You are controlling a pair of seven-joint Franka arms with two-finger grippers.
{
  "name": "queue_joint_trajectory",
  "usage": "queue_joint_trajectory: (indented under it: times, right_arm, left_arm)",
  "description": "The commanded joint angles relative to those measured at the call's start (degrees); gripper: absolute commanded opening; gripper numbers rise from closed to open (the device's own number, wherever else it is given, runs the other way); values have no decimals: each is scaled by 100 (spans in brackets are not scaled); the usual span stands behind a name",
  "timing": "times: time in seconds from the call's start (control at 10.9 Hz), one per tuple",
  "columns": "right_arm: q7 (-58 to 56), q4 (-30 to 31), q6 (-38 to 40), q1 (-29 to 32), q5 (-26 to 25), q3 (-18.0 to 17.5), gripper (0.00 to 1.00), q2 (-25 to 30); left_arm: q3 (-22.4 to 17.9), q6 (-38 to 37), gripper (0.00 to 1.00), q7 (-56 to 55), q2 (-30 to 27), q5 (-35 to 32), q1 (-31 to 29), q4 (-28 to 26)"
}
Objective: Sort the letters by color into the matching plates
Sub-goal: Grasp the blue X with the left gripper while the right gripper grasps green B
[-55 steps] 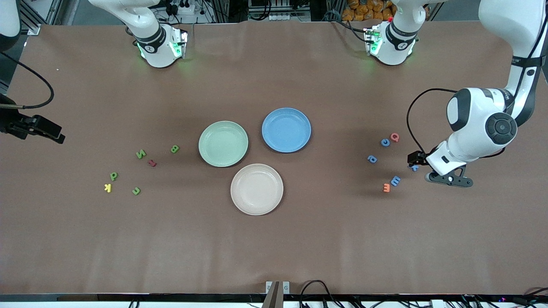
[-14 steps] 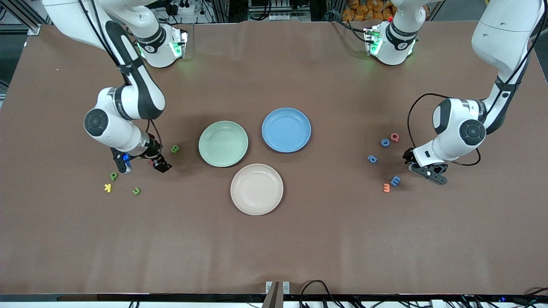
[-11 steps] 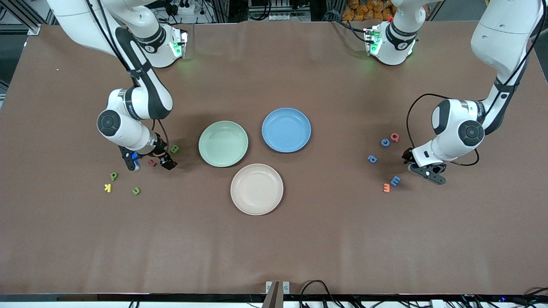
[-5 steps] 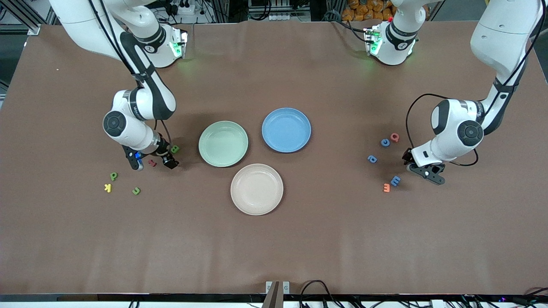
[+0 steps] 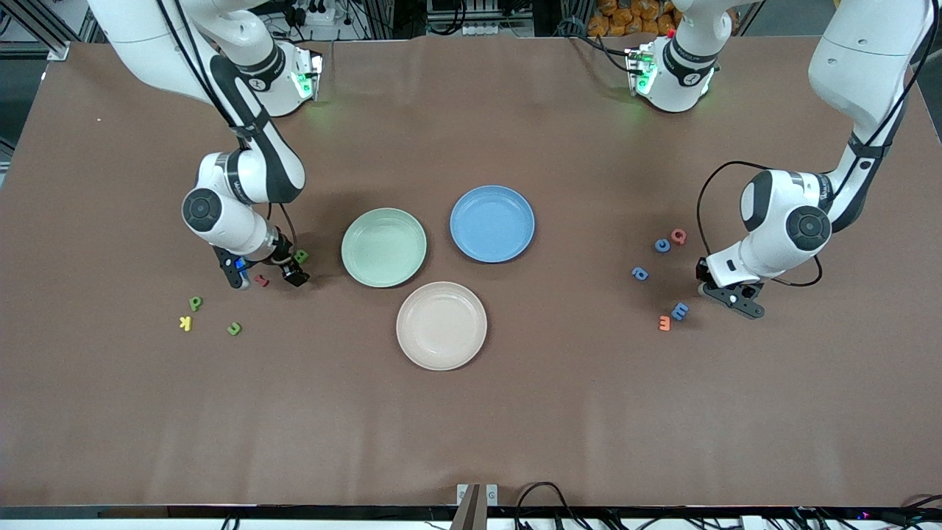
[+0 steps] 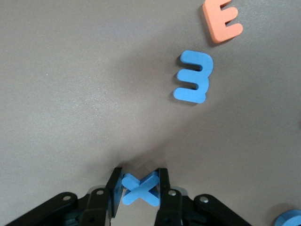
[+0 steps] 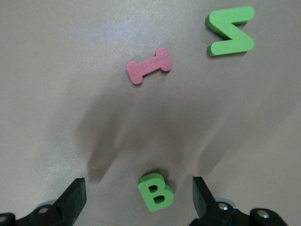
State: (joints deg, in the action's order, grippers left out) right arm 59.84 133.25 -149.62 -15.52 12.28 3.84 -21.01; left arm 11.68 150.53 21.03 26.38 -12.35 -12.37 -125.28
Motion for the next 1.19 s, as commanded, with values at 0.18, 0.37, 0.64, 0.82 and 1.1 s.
queue_joint_trajectory:
  times: [0.18, 0.37, 0.64, 0.82, 1.1]
  right_arm:
    - [-175, 332, -216, -127, 55, 12, 99, 193]
    - [-236, 395, -278, -188, 55, 3, 87, 211]
    - [-263, 447, -278, -189, 55, 3, 72, 299]
    - [-263, 491, -269, -189, 55, 3, 68, 369]
    - [-447, 562, -296, -162, 55, 3, 59, 378]
  left_arm:
    - [63, 81, 0, 41, -1, 31, -90, -23]
    - [71, 81, 0, 15, -10, 31, -90, -14]
    - [168, 38, 0, -11, -54, 40, -81, 38]
    - [290, -67, 0, -46, -107, 223, -63, 143]
    - [493, -436, 0, -117, -124, 443, -55, 433]
